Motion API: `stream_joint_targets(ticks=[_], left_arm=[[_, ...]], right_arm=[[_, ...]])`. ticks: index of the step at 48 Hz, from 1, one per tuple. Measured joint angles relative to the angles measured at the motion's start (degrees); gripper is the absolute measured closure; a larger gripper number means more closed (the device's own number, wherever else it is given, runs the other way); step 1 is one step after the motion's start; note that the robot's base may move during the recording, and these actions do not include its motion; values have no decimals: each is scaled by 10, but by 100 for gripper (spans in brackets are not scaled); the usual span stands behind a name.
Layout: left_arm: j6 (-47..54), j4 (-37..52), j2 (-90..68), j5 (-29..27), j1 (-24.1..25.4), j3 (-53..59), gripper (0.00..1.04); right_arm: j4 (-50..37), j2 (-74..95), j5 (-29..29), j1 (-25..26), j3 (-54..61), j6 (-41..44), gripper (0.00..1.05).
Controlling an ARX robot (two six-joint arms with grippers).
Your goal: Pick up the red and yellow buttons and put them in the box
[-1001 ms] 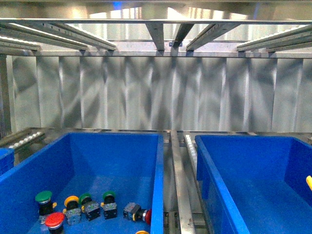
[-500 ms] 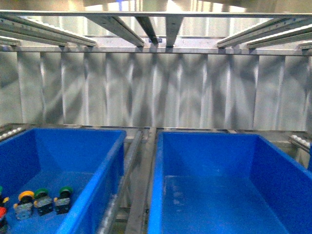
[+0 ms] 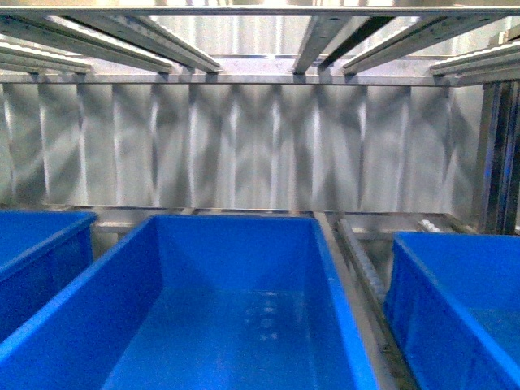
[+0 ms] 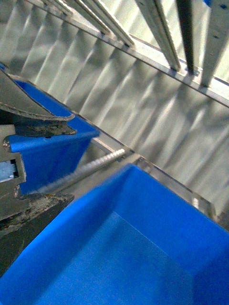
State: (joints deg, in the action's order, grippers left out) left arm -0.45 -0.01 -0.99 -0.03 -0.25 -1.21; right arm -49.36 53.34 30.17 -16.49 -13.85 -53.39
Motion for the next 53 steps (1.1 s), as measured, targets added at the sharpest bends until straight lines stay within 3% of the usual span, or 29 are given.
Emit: stream_joint_targets(ticks=[7,14,32,53], left_arm=[[0,0,0,1,0,0,8],[0,0,0,4,1,0,8],[0,0,0,0,1,0,8],[0,0,1,0,1,0,8]], right_arm=[[26,7,-16,25,-10,12,77],[58,74,-42,57,-66,89,77],[245,376,-180,142,-393,368,77],[395,633,-251,185,-681,474,77]])
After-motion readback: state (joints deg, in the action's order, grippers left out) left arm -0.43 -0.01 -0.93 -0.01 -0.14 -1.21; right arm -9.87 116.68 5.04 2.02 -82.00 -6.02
